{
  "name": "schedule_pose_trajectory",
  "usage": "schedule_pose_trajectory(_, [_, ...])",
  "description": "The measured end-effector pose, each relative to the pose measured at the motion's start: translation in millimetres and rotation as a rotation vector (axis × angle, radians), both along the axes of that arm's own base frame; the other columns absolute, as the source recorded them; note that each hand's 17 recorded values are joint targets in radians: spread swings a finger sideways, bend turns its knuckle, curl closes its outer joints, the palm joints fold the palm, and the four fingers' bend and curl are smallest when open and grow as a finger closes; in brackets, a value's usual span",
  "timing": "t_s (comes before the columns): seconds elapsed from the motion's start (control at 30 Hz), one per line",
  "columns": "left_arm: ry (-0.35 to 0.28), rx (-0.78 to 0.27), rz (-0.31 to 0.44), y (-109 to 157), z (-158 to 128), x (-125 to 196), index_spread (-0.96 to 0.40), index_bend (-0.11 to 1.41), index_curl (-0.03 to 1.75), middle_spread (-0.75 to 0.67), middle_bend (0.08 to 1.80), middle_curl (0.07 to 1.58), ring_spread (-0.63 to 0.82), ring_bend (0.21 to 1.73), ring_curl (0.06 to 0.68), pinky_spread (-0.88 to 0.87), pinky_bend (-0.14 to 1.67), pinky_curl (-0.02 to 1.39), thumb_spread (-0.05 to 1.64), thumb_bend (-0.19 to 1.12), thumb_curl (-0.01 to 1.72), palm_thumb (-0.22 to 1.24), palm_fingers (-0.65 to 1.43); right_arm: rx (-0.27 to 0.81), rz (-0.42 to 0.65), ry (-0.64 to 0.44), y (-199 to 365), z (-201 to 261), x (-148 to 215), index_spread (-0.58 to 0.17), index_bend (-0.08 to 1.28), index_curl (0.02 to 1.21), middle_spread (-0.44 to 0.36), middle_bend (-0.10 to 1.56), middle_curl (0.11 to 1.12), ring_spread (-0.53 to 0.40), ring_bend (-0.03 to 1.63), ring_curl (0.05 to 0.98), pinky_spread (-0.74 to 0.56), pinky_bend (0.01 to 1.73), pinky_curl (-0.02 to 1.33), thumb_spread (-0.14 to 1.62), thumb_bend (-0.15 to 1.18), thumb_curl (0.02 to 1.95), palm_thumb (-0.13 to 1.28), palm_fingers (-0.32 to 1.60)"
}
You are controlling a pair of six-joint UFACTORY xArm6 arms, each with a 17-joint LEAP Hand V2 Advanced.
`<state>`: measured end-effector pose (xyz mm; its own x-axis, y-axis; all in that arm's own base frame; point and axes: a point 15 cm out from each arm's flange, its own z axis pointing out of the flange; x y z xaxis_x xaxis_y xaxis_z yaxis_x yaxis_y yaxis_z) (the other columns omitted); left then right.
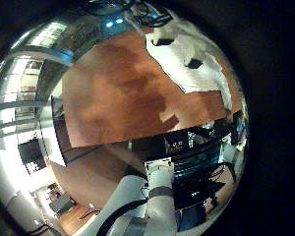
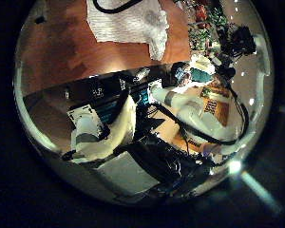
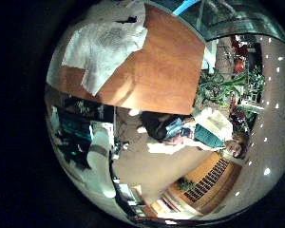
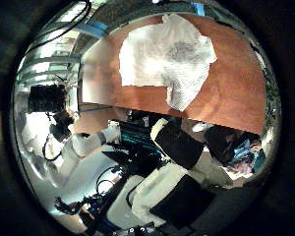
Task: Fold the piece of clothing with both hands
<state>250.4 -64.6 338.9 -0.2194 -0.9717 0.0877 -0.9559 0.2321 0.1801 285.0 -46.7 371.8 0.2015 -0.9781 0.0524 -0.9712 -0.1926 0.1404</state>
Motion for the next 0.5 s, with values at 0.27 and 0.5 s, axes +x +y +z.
schedule_pose_trajectory(0.27, [0.034, 0.0, 0.025, 6.5, -10.7, -7.9, -0.06, 0.18, 0.37, 0.13, 0.2, 0.38, 0.15, 0.74, 0.191, 0.21, 0.45, 0.34, 1.15, -0.02, 0.31, 0.31, 0.27, -0.001, 0.006, 0.012, -1.3, 0.1, -3.5, -0.41, 0.17, 0.34, -0.11, 0.28, 0.37, -0.077, 0.71, 0.181, 0.21, 0.7, 0.03, 1.31, -0.01, 0.28, 0.51, 0.33])
schedule_pose_trajectory(0.5, [0.053, 0.009, -0.03, -4.9, -32.0, -9.1, -0.06, 0.17, 0.37, 0.14, 0.19, 0.38, 0.15, 0.74, 0.188, 0.22, 0.45, 0.33, 1.15, -0.02, 0.31, 0.32, 0.26, 0.007, 0.002, 0.016, 0.1, -1.7, -5.2, -0.411, 0.18, 0.34, -0.109, 0.27, 0.37, -0.075, 0.7, 0.18, 0.21, 0.69, 0.03, 1.31, -0.01, 0.28, 0.51, 0.33])
